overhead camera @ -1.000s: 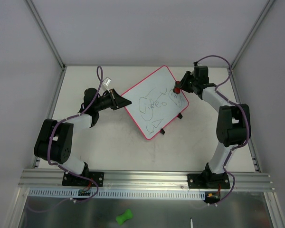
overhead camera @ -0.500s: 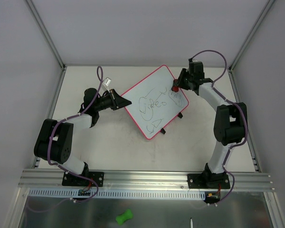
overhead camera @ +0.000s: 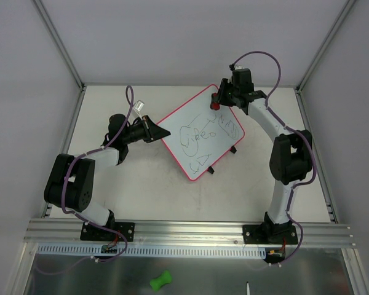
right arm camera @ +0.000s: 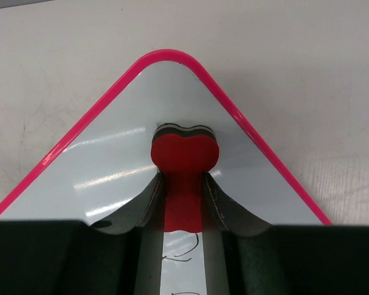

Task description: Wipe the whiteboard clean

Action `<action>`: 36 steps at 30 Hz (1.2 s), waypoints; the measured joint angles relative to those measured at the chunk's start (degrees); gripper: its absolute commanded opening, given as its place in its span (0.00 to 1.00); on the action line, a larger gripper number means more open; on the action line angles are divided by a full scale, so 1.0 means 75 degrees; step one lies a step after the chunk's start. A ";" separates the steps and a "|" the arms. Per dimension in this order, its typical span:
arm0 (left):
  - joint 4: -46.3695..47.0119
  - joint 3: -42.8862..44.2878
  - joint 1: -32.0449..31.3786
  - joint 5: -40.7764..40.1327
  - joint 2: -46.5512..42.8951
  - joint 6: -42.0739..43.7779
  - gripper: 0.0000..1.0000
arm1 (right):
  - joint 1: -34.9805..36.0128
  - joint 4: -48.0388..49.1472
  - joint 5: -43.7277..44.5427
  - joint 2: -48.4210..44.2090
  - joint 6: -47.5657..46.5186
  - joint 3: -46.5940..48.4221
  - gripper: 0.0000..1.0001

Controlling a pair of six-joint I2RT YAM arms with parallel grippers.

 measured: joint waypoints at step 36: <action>-0.0294 0.0006 0.0431 0.0644 -0.0128 0.0350 0.00 | -0.0766 0.2352 -0.0143 -0.1632 0.0227 -0.4130 0.00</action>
